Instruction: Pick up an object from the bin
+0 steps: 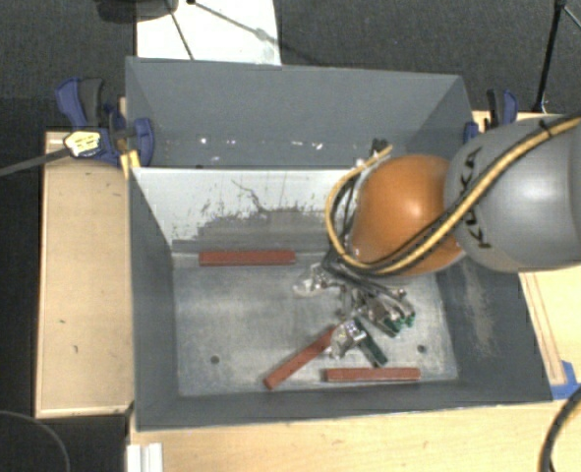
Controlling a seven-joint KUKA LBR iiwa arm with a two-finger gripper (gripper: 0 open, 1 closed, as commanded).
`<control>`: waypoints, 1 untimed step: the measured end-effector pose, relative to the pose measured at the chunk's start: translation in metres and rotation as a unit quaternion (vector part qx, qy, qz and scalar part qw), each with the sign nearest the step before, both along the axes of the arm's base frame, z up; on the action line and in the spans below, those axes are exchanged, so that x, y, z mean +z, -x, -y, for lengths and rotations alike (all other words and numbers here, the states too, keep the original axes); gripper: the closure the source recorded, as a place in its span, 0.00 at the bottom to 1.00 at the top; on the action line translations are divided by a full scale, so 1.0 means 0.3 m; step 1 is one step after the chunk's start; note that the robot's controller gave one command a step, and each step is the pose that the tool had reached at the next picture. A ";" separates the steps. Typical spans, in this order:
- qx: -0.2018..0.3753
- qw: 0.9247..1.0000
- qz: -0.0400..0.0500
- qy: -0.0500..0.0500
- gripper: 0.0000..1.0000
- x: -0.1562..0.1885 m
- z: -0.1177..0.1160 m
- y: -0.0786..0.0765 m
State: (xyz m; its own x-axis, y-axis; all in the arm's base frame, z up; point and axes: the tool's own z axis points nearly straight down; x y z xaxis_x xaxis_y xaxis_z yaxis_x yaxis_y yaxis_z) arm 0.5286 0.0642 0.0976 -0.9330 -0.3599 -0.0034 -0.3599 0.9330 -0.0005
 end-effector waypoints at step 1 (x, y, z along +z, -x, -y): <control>-0.054 0.999 0.000 0.000 1.00 -0.034 -0.015 0.168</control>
Offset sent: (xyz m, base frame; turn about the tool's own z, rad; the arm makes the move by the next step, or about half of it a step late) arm 0.0000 0.0000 0.0000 0.0000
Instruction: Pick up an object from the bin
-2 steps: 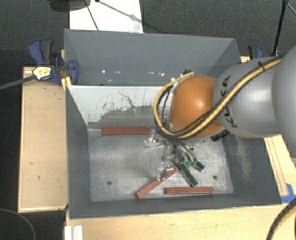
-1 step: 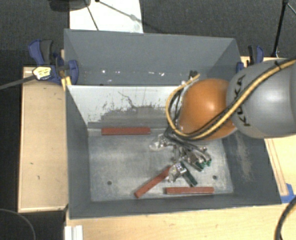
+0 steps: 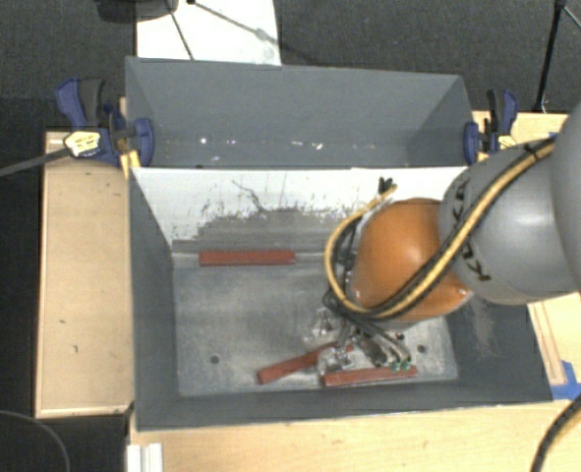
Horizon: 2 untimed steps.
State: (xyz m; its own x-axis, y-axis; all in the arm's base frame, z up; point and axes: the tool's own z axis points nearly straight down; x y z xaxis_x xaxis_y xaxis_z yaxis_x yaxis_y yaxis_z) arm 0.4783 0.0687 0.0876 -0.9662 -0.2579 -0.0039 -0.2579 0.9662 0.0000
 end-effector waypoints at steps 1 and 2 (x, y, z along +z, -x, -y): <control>-0.001 1.000 0.000 0.000 1.00 0.000 0.000 0.000; 0.000 1.000 -0.001 0.000 1.00 0.007 0.000 0.002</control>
Offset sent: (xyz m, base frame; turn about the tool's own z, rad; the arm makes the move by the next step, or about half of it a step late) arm 0.0064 0.0078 0.1300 -0.0321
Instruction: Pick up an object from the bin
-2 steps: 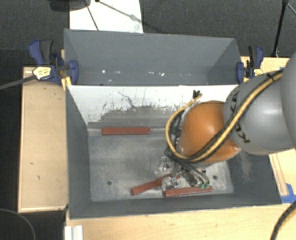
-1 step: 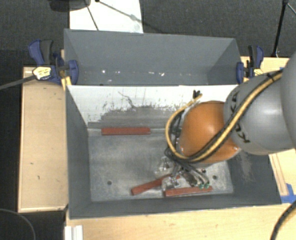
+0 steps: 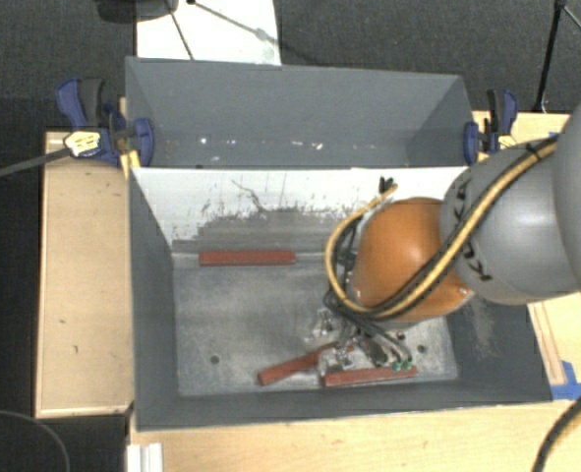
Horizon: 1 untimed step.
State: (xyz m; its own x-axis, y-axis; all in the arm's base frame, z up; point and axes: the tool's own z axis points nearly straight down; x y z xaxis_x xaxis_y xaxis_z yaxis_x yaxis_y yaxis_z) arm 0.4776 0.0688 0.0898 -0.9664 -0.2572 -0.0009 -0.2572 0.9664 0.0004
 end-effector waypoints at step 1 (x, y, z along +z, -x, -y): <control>0.013 1.000 0.002 0.000 1.00 0.141 0.002 -0.025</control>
Offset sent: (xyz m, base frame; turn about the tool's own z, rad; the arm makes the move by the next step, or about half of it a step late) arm 0.0165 -0.0169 0.1257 -0.0420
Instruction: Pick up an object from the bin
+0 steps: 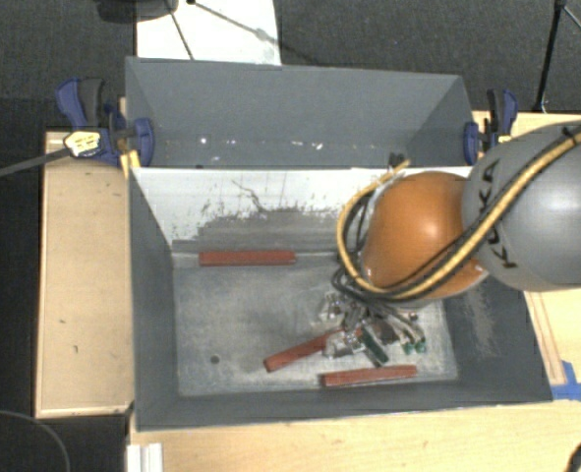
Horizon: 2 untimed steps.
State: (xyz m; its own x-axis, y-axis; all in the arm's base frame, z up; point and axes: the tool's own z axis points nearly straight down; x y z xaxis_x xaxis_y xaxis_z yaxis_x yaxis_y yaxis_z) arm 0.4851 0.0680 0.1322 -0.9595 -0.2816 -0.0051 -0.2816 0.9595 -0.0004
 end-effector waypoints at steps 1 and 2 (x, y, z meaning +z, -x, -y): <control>0.007 1.000 -0.002 0.000 0.00 0.274 0.049 -0.028; 0.007 1.000 -0.001 0.000 0.00 0.280 0.055 -0.033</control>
Offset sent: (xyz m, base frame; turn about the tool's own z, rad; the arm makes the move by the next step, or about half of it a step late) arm 0.0000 0.0000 0.0000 0.0000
